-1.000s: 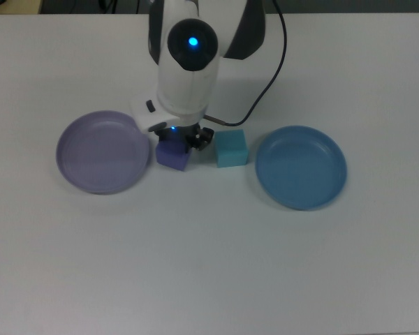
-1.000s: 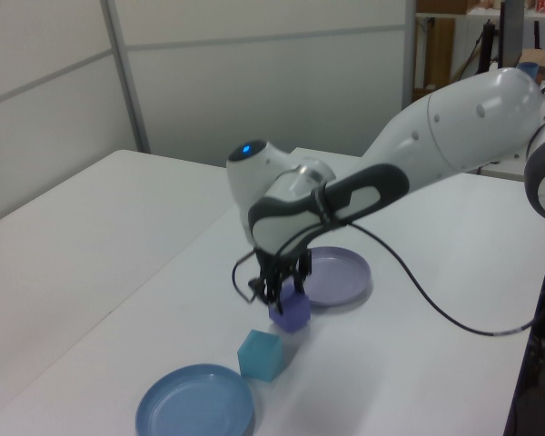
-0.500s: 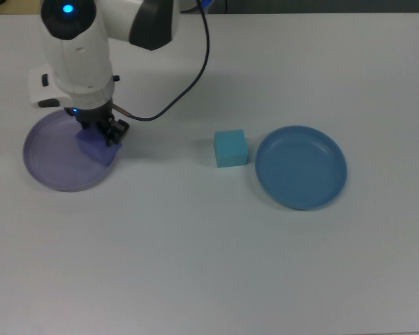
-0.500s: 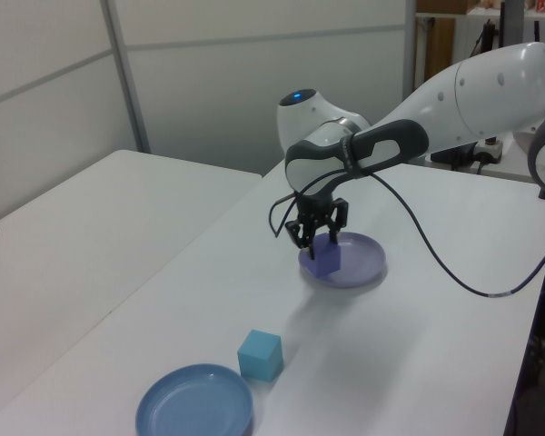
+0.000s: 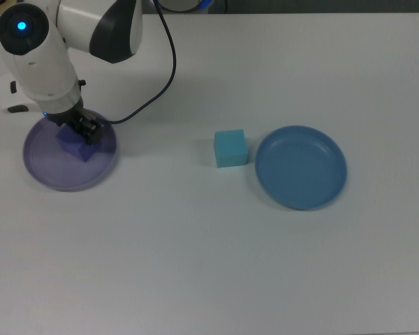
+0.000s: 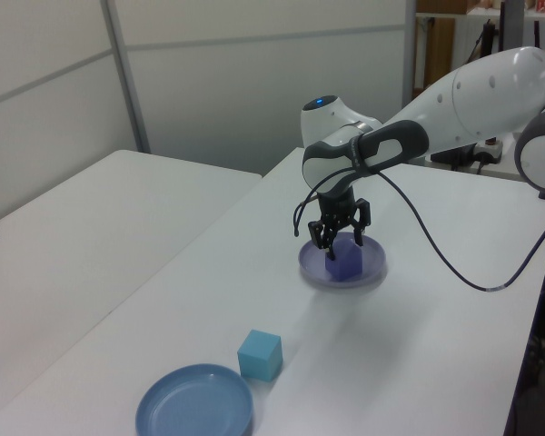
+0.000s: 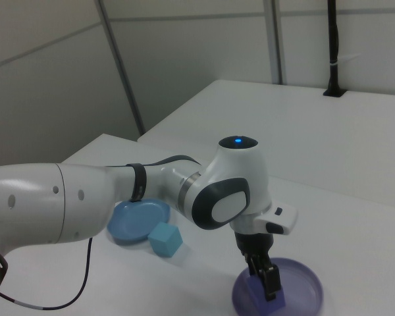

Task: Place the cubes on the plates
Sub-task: 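Carry the purple cube onto the lavender plate and release it, then move the open gripper over the light-blue cube and lower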

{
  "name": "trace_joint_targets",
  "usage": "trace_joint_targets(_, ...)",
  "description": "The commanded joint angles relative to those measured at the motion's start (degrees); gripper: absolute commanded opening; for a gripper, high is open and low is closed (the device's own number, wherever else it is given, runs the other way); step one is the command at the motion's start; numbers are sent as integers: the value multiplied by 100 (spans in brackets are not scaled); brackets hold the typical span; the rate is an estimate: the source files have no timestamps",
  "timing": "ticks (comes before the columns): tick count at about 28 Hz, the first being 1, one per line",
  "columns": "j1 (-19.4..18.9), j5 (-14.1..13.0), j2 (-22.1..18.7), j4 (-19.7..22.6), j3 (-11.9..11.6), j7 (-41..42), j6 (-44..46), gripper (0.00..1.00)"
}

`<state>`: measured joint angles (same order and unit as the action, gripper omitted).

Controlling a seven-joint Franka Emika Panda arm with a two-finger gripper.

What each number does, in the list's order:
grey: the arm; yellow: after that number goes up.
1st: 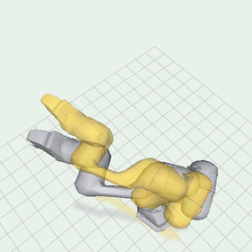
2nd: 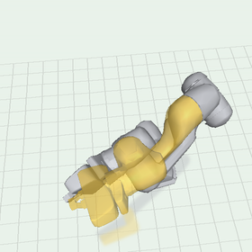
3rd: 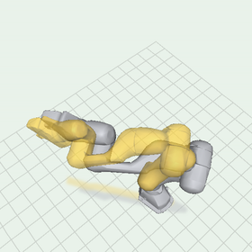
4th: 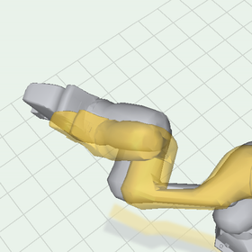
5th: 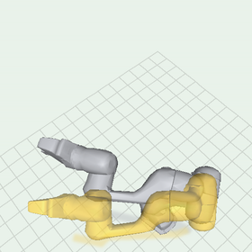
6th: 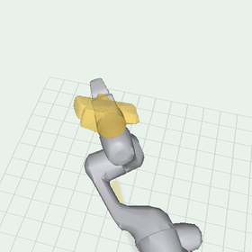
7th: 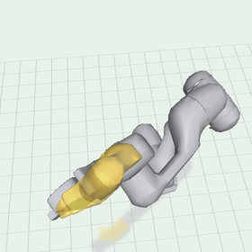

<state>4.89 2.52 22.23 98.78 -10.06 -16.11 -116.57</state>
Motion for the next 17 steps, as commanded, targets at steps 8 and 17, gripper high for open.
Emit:
trace_joint_targets(8,-391,-112,-552,45,83,293,442,100)
trace_joint_targets(17,-1595,-103,-659,45,83,65,723,100)
